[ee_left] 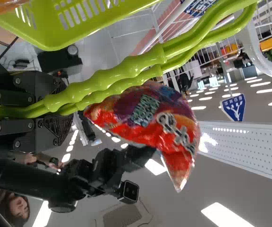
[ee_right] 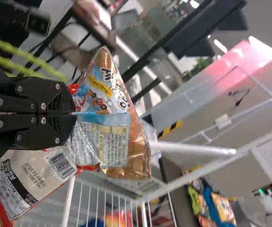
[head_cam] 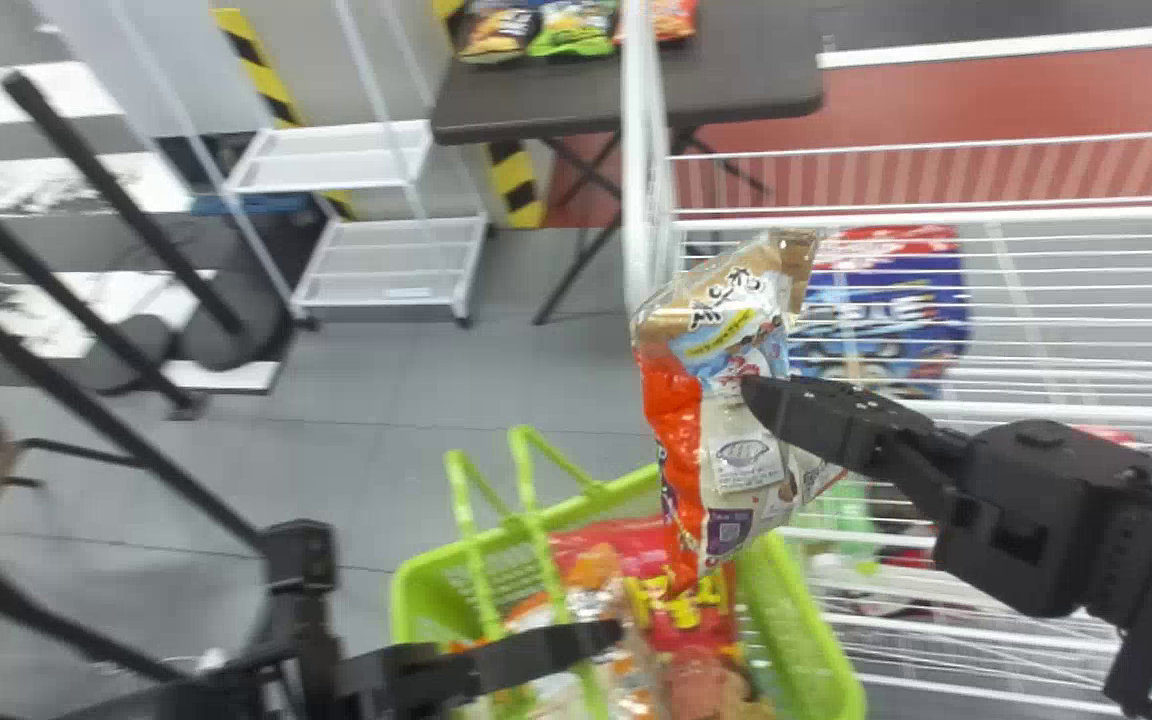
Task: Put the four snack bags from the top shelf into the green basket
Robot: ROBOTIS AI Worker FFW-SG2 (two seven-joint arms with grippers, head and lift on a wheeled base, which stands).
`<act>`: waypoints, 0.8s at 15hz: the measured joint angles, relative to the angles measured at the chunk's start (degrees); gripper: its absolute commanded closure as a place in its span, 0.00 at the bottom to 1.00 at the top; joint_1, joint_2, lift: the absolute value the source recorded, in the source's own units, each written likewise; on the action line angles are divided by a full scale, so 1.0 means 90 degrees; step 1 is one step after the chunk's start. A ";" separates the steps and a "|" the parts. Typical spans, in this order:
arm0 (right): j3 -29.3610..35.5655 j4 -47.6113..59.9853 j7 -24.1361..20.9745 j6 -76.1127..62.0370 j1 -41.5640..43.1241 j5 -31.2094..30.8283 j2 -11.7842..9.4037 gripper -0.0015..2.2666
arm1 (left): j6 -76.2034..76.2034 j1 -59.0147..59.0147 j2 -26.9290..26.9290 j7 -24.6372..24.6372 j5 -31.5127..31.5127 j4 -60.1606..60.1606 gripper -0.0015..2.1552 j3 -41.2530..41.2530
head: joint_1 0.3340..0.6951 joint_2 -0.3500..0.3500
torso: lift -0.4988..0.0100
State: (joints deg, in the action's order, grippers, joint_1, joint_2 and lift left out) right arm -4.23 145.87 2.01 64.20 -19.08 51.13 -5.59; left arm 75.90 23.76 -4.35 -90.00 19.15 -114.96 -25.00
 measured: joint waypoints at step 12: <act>-0.1546 -0.1688 -0.0726 0.0564 0.0203 -0.0650 -0.0018 0.99 | 0.0019 0.0082 -0.0012 0.0000 0.0313 -0.0051 1.00 -0.0186 | 1.00 1.00 | 0.98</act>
State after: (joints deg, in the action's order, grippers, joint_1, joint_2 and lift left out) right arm -18.15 130.68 -4.53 69.27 -17.25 45.28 -5.75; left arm 76.08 24.49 -4.45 -90.00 21.97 -115.42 -26.67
